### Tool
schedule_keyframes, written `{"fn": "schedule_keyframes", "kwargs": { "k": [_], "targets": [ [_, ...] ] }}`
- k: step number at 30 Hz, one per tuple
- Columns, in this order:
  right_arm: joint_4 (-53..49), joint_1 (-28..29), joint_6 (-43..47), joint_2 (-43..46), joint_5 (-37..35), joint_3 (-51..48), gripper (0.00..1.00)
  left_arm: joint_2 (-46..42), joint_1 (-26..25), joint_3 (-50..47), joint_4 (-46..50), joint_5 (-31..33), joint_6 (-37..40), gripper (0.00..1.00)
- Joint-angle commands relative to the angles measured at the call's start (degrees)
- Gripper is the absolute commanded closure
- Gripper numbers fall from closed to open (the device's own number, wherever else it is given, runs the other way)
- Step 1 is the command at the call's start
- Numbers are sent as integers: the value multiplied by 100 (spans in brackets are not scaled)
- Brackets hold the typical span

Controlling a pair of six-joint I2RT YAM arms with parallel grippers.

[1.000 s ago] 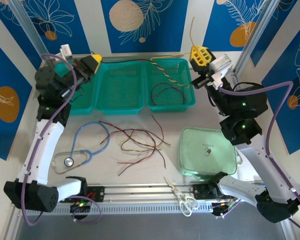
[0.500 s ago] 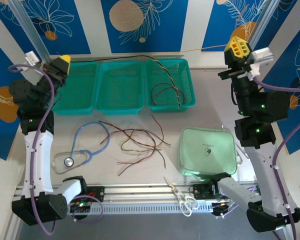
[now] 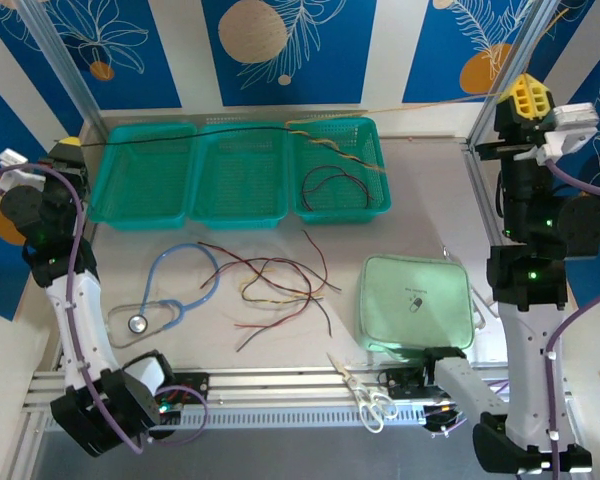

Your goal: Untangle the cables

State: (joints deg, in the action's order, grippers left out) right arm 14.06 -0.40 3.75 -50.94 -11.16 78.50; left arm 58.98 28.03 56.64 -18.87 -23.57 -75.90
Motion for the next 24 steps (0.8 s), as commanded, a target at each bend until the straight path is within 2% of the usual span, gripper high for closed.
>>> {"fn": "schedule_keyframes", "kwargs": {
  "k": [1, 5, 10, 20, 22, 24],
  "targets": [
    [141, -383, -198, -154, -46, 349, 100, 232, 113, -2, -360, 608, 7, 100],
    [165, -957, -275, -399, -25, 683, 100, 584, 141, 12, -285, 589, 181, 100],
    [218, -1670, -805, -595, 131, 858, 100, 954, 179, -33, -345, 673, 327, 100],
    [255, -2314, -832, -1130, -211, 1337, 100, 1724, 282, 852, 199, 753, 834, 100],
    [208, -2475, -1182, -1153, -100, 1377, 100, 1854, 282, 865, -90, 598, 700, 100],
    [90, -2471, -1452, -1171, 367, 1443, 100, 1965, 228, 939, -324, 431, 554, 100]
  ]
}}
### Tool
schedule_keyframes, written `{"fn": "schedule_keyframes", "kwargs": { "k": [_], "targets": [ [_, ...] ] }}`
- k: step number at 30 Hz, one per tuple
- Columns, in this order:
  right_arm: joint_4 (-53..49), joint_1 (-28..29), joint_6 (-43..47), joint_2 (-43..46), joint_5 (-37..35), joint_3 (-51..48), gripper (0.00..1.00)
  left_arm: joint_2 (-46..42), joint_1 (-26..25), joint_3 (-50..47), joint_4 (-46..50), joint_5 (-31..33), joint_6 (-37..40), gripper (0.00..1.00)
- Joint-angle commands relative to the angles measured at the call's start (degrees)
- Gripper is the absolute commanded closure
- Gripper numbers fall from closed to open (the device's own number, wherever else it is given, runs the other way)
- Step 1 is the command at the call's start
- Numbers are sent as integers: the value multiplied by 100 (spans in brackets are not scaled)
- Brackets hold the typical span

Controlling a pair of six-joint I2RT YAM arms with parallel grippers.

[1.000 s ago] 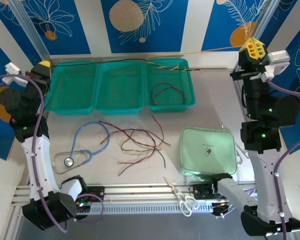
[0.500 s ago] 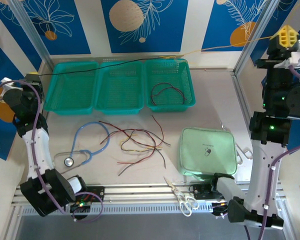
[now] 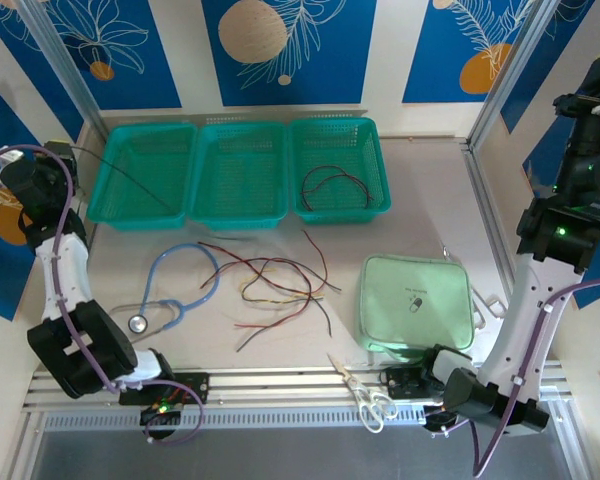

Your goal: Untangle the cables

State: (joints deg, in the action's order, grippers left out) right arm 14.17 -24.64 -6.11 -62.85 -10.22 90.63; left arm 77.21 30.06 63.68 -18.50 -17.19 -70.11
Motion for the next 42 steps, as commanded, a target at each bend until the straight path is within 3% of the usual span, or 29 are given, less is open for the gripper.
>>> {"fn": "schedule_keyframes", "kwargs": {
  "k": [1, 6, 12, 18, 22, 27, 30, 35, 42],
  "targets": [
    [2, -3, -665, -5, 467, 266, 100, 183, -44, 332, -391, -248, -63, 100],
    [20, 377, -808, -128, 638, 171, 100, 420, -516, 1195, -584, -540, -204, 100],
    [16, 809, -798, -232, 640, 183, 100, 845, -1000, 2981, -260, -529, -194, 100],
    [-1, 1506, -615, -340, 692, 112, 100, 1433, -1011, 4424, -145, 153, -1, 100],
    [-82, 2000, -390, -467, 868, 133, 100, 2254, -1017, 5396, -606, 375, -423, 100],
    [-228, 2465, 37, -624, 894, 275, 100, 3396, -1045, 7914, 416, 423, -121, 100],
    [-246, 2590, 100, -717, 874, 305, 100, 3779, -1024, 8654, 620, 658, 15, 100],
    [-171, 2795, 111, -833, 845, 305, 100, 3649, -1000, 8014, 840, 113, 338, 100],
    [-117, 3272, 105, -1304, 998, 781, 100, 2728, -1045, 4850, 519, -182, 1066, 100]
  ]
}}
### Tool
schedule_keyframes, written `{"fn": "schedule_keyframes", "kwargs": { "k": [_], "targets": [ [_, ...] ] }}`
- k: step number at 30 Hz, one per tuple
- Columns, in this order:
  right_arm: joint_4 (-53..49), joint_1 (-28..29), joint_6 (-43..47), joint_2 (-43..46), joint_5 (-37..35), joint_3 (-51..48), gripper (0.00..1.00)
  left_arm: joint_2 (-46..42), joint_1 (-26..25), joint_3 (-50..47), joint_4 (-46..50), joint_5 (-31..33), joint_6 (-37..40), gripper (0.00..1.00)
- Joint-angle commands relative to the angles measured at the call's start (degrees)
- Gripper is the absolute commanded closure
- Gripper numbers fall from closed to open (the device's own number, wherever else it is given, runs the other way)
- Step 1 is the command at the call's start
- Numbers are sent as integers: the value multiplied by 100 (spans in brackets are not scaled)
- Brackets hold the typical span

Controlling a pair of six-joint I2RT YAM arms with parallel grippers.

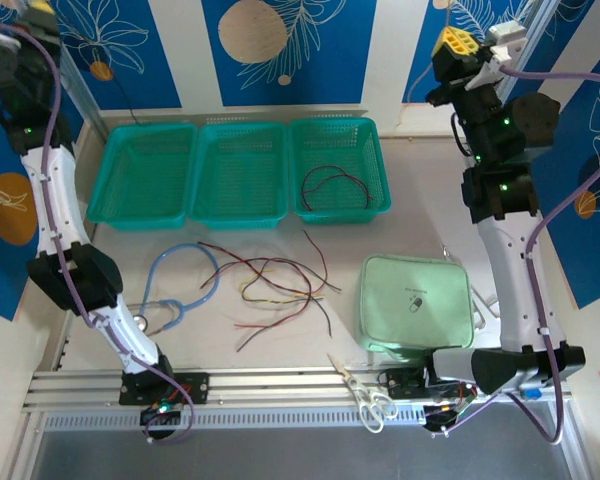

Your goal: Untangle the cables

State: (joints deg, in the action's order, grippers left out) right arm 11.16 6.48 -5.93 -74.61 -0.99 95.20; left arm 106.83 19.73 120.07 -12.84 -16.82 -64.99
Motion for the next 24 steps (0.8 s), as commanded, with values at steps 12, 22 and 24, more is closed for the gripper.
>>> {"fn": "schedule_keyframes", "kwargs": {
  "k": [12, 22, 24],
  "targets": [
    [152, 1079, 130, -1549, 185, 2266, 100, -503, -37, -2881, 580, -235, 1201, 100],
    [-102, 1751, -211, -2781, 186, 3652, 100, 202, -558, -1850, 3530, 565, 3182, 100],
    [-278, 1840, -266, -3079, 196, 4094, 100, 327, -716, -1561, 4117, 1024, 3668, 100]
  ]
}}
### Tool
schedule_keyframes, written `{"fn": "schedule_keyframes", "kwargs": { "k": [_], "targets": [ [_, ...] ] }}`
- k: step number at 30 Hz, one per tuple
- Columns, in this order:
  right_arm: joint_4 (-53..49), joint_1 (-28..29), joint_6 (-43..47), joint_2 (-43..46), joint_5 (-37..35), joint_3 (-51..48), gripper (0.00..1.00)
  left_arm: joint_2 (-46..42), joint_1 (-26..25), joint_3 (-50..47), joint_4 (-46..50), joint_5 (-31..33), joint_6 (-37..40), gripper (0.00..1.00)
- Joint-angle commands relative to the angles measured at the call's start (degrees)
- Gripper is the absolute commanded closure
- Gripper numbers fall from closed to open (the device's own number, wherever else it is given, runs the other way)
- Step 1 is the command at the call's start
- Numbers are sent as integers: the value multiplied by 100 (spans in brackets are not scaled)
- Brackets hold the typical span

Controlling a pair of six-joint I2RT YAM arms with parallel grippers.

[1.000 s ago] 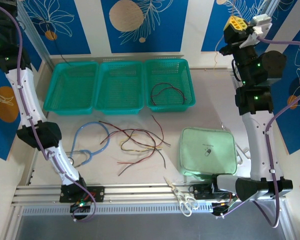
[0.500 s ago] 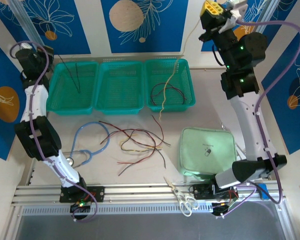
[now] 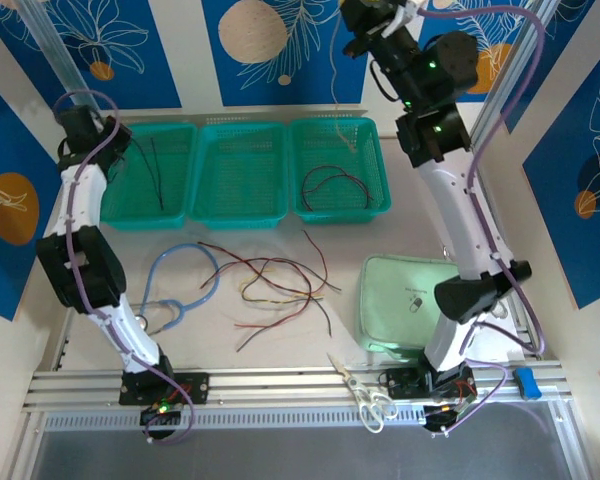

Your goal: Untangle the cables

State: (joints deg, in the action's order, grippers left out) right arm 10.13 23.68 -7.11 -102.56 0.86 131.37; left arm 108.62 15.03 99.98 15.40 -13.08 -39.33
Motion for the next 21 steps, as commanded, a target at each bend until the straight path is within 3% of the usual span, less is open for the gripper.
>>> {"fn": "schedule_keyframes", "kwargs": {
  "k": [1, 9, 16, 19, 21],
  "targets": [
    [-252, 164, -154, -457, 10, 755, 100, 195, -299, 510, 1452, 853, 1262, 100],
    [-634, 455, -420, -1949, -161, 2759, 100, 962, -344, 971, 2165, 1621, 1929, 100],
    [-403, 678, -932, -2471, -315, 2653, 100, 1897, -307, 1847, 2899, 1290, 1902, 100],
    [-254, 797, -1108, -2656, -283, 2489, 100, 2103, -303, 1919, 2977, 1299, 1966, 79],
    [-207, 872, -1308, -2769, -288, 2490, 100, 2236, -291, 2056, 3121, 1238, 2029, 75]
  ]
}}
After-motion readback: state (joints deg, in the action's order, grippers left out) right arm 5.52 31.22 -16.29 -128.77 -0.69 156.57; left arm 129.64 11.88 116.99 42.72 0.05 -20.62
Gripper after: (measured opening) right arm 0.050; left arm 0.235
